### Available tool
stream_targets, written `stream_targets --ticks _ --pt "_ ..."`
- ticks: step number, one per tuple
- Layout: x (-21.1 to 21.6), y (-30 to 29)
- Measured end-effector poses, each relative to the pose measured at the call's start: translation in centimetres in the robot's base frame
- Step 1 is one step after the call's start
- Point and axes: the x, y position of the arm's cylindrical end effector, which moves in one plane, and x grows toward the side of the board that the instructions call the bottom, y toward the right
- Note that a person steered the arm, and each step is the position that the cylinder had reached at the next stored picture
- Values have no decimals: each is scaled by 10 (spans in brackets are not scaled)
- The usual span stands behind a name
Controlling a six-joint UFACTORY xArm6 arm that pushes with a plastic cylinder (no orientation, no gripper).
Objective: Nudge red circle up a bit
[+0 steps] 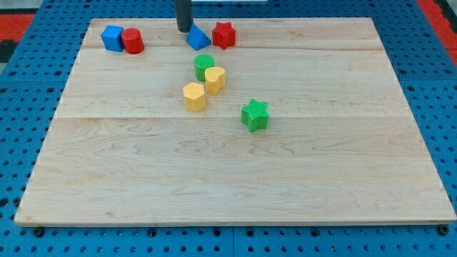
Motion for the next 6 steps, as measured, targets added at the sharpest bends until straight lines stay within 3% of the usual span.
stream_targets --ticks 1,3,4,6 --pt "1 -27" --pt "84 -37" --pt "83 -81" --pt "58 -105"
